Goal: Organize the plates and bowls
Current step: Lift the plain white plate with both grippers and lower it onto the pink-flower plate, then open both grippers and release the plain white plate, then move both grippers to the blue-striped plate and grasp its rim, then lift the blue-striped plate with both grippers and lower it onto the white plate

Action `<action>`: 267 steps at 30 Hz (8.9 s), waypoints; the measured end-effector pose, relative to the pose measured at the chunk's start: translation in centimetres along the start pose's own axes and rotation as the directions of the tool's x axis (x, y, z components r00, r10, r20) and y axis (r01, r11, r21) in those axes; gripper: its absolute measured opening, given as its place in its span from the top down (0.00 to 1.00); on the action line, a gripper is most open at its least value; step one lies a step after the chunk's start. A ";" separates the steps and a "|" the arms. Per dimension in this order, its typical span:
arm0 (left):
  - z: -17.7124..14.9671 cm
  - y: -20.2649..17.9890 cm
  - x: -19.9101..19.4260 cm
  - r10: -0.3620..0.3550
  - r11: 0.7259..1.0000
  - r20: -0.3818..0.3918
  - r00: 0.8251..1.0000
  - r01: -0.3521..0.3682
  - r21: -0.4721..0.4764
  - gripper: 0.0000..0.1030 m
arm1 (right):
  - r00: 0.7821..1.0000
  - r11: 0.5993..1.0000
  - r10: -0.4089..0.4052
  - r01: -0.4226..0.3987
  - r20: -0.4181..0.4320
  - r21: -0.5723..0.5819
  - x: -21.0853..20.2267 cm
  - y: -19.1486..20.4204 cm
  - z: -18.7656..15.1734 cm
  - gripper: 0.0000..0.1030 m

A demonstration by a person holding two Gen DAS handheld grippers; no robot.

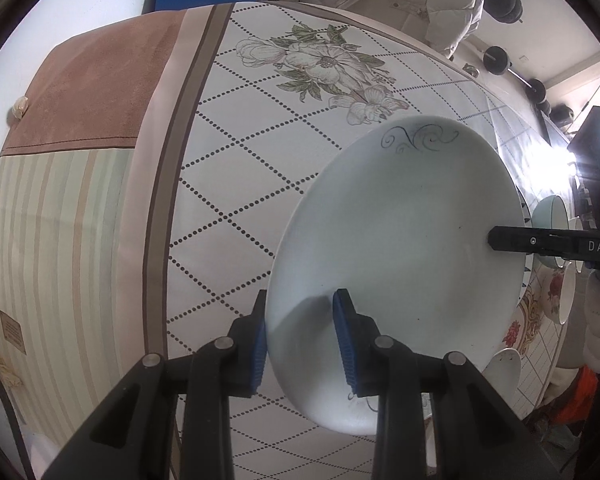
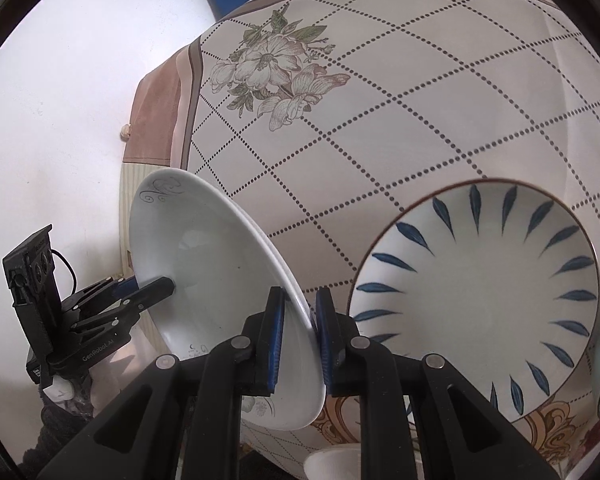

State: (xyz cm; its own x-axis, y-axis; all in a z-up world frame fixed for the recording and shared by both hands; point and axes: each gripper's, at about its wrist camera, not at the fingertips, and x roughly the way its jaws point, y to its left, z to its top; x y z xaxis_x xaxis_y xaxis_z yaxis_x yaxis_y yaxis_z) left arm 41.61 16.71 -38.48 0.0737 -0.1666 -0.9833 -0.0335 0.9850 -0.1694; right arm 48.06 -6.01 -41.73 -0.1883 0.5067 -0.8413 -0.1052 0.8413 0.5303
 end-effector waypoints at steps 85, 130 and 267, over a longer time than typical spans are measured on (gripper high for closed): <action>-1.0 -14.5 4.0 0.202 0.938 0.011 0.979 -0.197 0.286 0.18 | 0.960 0.940 -0.192 0.120 0.204 0.319 -5.2 -12.1 -12.6 0.00; 6.6 -18.3 11.4 0.111 0.909 -0.135 0.985 -0.045 0.415 0.73 | 0.981 0.932 -0.050 -0.021 0.185 0.361 1.0 -15.9 -6.0 0.83; -16.9 -17.9 8.0 0.107 0.969 -0.193 0.975 -0.058 0.242 0.73 | 0.987 0.945 -0.159 0.151 0.006 0.290 -0.2 -15.1 -26.1 0.82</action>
State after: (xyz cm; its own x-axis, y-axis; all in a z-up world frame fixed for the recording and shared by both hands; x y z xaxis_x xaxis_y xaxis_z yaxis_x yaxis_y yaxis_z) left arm 25.94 -2.99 -44.47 -0.1236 -0.0659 -0.9901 0.2042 0.9747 -0.0904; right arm 24.18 -23.73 -46.88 -0.1637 0.3673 -0.9156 0.1549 0.9262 0.3438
